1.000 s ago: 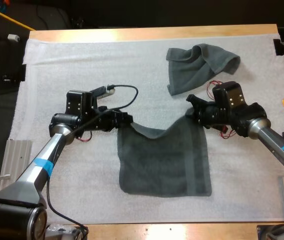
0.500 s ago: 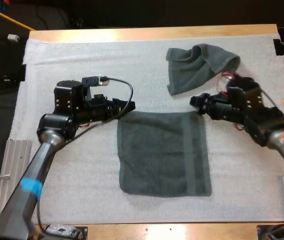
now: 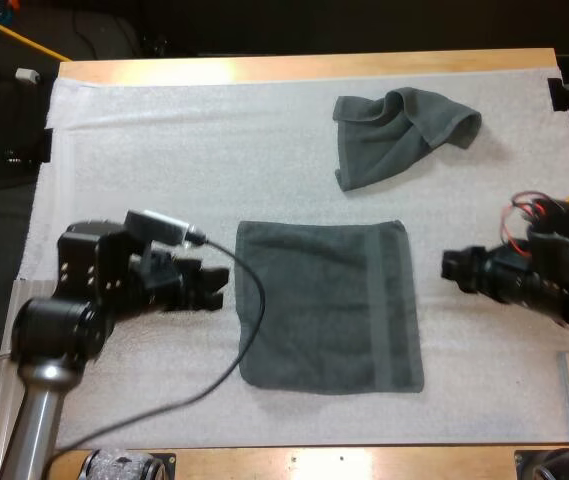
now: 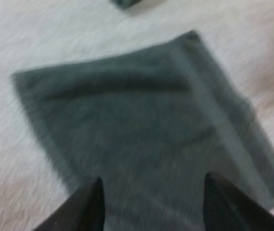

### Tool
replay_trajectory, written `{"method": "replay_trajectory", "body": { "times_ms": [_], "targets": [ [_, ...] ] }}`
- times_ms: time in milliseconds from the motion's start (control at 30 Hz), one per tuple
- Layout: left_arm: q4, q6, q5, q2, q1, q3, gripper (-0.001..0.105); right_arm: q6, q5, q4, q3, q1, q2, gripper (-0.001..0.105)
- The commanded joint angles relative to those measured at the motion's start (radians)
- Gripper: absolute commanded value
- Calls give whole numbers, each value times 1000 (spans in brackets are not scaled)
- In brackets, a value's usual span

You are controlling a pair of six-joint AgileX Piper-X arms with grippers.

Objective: Pick towel from pile, fold and stack

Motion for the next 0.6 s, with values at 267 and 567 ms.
{"method": "replay_trajectory", "body": {
  "times_ms": [267,567],
  "targets": [
    [214,3,-60,-182,-6,-5,46,-14,7,244,-3,-2,-154,48],
    [388,5,-60,-315,-6,-5,46,-10,7,391,-2,-2,-259,48]
  ]
}}
